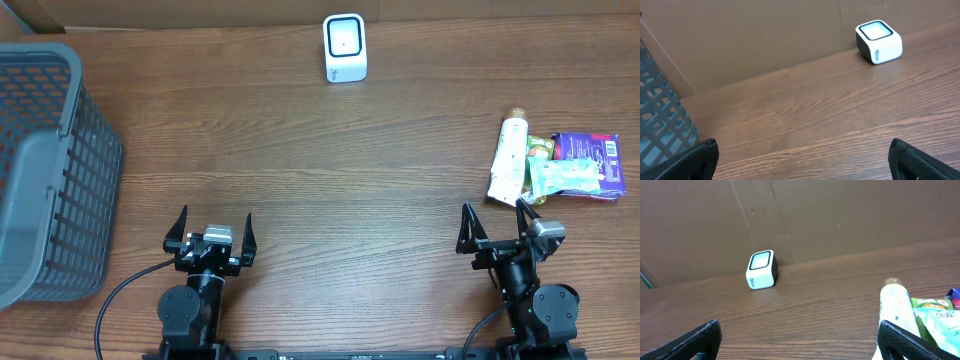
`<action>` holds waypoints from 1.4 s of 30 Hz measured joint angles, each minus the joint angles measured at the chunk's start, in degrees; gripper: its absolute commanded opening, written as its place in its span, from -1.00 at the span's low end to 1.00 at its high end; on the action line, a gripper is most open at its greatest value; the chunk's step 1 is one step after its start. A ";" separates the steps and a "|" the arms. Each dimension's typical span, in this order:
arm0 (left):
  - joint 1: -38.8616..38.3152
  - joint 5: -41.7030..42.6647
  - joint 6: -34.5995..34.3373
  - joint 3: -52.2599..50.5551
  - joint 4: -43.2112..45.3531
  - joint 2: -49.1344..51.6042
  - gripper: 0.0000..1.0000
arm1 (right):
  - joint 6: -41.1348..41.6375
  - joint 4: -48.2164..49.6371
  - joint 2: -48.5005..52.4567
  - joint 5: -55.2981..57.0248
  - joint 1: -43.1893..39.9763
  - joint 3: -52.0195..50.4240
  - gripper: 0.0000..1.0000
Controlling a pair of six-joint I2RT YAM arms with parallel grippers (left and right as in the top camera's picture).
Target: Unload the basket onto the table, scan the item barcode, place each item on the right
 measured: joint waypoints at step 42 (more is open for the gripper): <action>-0.02 -0.04 0.20 0.00 0.02 -1.57 0.99 | 0.02 0.02 0.00 0.00 0.00 0.00 1.00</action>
